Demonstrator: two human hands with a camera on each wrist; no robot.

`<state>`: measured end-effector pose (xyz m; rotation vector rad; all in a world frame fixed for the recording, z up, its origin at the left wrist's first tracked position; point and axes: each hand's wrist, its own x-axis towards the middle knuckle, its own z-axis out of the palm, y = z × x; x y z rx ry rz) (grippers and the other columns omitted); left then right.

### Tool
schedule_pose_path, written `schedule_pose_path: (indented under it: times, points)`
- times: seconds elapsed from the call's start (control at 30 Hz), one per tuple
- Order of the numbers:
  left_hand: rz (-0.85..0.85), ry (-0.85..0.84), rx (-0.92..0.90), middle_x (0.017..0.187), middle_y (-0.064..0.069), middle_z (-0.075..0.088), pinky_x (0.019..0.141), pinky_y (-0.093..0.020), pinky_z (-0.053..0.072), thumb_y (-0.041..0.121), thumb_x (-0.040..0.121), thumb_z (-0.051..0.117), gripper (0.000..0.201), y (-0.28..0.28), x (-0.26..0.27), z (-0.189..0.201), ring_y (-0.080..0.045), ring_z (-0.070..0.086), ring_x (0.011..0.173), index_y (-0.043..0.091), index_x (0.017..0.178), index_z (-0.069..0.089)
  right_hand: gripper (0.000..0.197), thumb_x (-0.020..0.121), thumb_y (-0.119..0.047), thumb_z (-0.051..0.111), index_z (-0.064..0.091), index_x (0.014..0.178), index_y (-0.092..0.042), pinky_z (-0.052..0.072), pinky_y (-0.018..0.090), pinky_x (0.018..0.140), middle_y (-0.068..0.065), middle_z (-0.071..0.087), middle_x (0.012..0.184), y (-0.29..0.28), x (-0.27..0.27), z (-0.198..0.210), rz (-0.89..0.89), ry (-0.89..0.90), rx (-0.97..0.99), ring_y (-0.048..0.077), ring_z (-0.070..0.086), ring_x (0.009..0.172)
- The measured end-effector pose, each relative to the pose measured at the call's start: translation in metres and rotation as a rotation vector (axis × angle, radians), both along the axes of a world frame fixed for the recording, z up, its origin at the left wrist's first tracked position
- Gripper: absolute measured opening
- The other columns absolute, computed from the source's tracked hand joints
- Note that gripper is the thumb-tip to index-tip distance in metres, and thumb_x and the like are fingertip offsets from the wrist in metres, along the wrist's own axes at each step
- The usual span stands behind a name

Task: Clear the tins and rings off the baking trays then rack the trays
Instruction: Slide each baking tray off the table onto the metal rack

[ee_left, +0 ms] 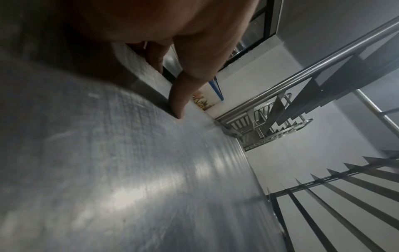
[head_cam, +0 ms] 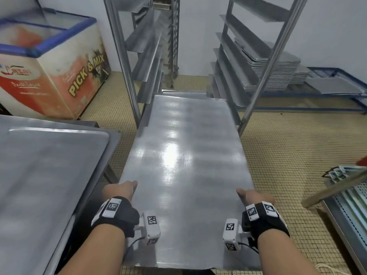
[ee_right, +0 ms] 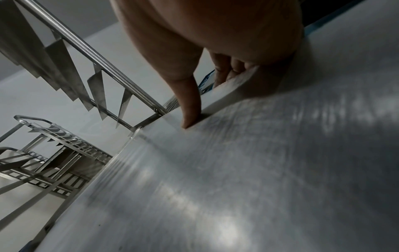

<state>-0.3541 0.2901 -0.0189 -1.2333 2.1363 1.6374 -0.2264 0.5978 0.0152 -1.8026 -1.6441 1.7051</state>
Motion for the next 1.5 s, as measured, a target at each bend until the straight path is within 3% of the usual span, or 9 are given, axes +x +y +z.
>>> schedule_pose_path:
  times: [0.13,0.3,0.53,0.67,0.83,1.0,1.2,1.37,1.5]
  points:
    - [0.024,-0.021,-0.017,0.107,-0.019,0.072,0.090,-0.054,0.057,0.029,0.046,0.089,0.073,0.012,-0.048,-0.024,-0.038,0.069,0.092,-0.004,0.107,0.068,0.069,0.071,-0.007,0.084,0.051,0.130,0.006,0.044,0.036,0.093,0.024,0.064,0.118,0.018,-0.046,-0.004,-0.008,-0.008,0.005,0.038,0.060,0.110]
    - [-0.001,-0.051,-0.030,0.115,-0.021,0.071,0.094,-0.055,0.056,0.034,0.049,0.088,0.080,0.032,-0.096,-0.041,-0.041,0.068,0.099,-0.003,0.117,0.067,0.065,0.073,-0.012,0.084,0.056,0.130,0.001,0.042,0.032,0.089,0.022,0.064,0.120,0.040,-0.097,-0.007,0.006,-0.027,0.026,0.037,0.061,0.109]
    - [0.060,-0.064,0.019,0.123,-0.024,0.066,0.096,-0.056,0.054,0.024,0.061,0.090,0.076,0.067,-0.150,-0.030,-0.042,0.065,0.106,-0.008,0.124,0.060,0.030,0.077,-0.002,0.079,0.059,0.099,-0.004,0.037,0.025,0.076,0.012,0.054,0.089,0.075,-0.162,-0.013,0.028,-0.020,0.012,0.024,0.050,0.070]
    - [0.091,-0.055,0.011,0.128,-0.025,0.063,0.097,-0.056,0.053,0.026,0.061,0.093,0.080,0.082,-0.184,-0.031,-0.043,0.064,0.110,-0.007,0.126,0.058,0.037,0.075,-0.003,0.081,0.056,0.102,-0.004,0.038,0.028,0.078,0.012,0.054,0.092,0.094,-0.200,-0.027,0.015,0.000,0.018,0.025,0.050,0.083]
    - [0.032,-0.023,-0.057,0.108,-0.018,0.067,0.092,-0.056,0.055,0.036,0.064,0.088,0.067,0.098,-0.223,-0.035,-0.039,0.065,0.094,0.000,0.114,0.061,0.053,0.067,-0.012,0.087,0.055,0.109,-0.005,0.044,0.035,0.089,0.012,0.061,0.100,0.112,-0.248,-0.044,-0.003,-0.032,0.034,0.029,0.056,0.089]
    - [-0.020,-0.010,-0.074,0.100,-0.012,0.059,0.089,-0.041,0.051,0.031,0.077,0.084,0.045,0.109,-0.261,-0.036,-0.031,0.055,0.088,0.004,0.104,0.061,0.066,0.069,-0.018,0.086,0.053,0.125,-0.004,0.045,0.044,0.101,0.013,0.064,0.115,0.127,-0.284,-0.053,0.024,-0.068,0.054,0.035,0.060,0.110]
    - [-0.119,-0.057,-0.150,0.123,-0.018,0.059,0.082,-0.037,0.039,0.038,0.085,0.075,0.058,0.118,-0.289,-0.030,-0.033,0.054,0.098,0.001,0.125,0.057,0.073,0.072,-0.018,0.085,0.048,0.133,-0.002,0.041,0.042,0.106,0.017,0.059,0.130,0.138,-0.318,-0.057,-0.015,-0.059,0.063,0.036,0.056,0.121]
    - [-0.123,-0.060,-0.172,0.134,-0.016,0.060,0.096,-0.042,0.045,0.040,0.080,0.078,0.069,0.119,-0.299,-0.033,-0.037,0.060,0.114,0.002,0.132,0.054,0.075,0.074,-0.021,0.084,0.046,0.135,0.001,0.041,0.040,0.104,0.018,0.056,0.134,0.140,-0.324,-0.059,0.002,-0.089,0.091,0.037,0.054,0.123]
    - [-0.221,-0.044,-0.226,0.120,-0.014,0.062,0.084,-0.034,0.041,0.037,0.087,0.073,0.057,0.121,-0.297,-0.024,-0.034,0.060,0.105,0.003,0.129,0.057,0.070,0.076,-0.032,0.081,0.049,0.130,0.001,0.046,0.042,0.097,0.018,0.061,0.127,0.132,-0.322,-0.054,0.107,-0.178,0.197,0.037,0.060,0.114]
